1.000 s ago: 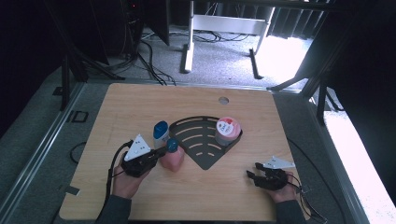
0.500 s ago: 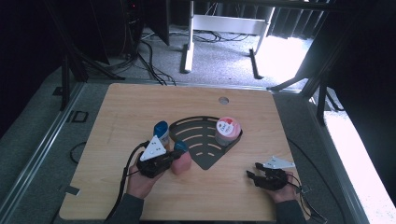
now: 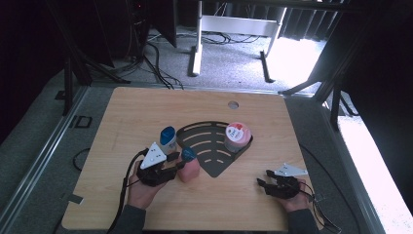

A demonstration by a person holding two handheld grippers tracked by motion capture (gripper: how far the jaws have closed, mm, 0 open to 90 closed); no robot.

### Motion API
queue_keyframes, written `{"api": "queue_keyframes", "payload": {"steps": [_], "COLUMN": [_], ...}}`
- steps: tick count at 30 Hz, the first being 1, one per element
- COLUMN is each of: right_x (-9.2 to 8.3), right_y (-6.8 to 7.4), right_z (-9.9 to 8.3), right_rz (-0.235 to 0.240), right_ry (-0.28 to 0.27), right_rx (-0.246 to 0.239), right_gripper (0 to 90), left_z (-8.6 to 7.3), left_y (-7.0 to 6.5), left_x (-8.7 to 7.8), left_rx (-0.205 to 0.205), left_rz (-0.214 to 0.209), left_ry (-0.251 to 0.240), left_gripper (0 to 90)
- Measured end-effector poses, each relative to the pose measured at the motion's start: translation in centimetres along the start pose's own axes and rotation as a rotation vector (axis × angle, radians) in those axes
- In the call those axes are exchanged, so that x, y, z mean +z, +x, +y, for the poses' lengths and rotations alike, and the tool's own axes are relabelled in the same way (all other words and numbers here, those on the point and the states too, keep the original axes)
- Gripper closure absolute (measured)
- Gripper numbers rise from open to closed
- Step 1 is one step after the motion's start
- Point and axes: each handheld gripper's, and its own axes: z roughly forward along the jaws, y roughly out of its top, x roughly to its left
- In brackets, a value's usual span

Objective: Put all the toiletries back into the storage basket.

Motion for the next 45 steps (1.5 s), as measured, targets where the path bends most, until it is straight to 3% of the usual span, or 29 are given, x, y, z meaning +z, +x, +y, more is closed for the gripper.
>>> {"api": "queue_keyframes", "payload": {"steps": [6, 16, 22, 25, 30, 45], "right_x": [0.0, 0.0, 0.0, 0.0, 0.0, 0.0], "right_y": [0.0, 0.0, 0.0, 0.0, 0.0, 0.0], "right_z": [0.0, 0.0, 0.0, 0.0, 0.0, 0.0], "right_rz": [0.001, 0.002, 0.003, 0.003, 0.004, 0.007], "right_ry": [0.0, 0.001, 0.002, 0.002, 0.001, 0.002], "right_rx": [0.0, -0.003, -0.002, -0.002, -0.003, -0.005], "right_gripper": [43.6, 43.3, 43.1, 43.1, 43.0, 42.3], "left_z": [0.2, 0.6, 0.7, 0.8, 0.9, 1.0], "left_y": [-0.1, 0.0, 0.2, 0.4, 0.5, 0.5], "left_x": [1.1, 3.0, 4.0, 4.4, 4.5, 4.5], "left_rx": [-0.003, 0.0, 0.01, -0.005, -0.007, -0.008], "left_rz": [0.01, 0.015, 0.01, -0.002, -0.016, -0.02], "left_ry": [0.006, 0.028, 0.042, 0.035, 0.033, 0.03], "left_gripper": [50.0, 44.7, 45.6, 47.1, 51.1, 51.4]}}
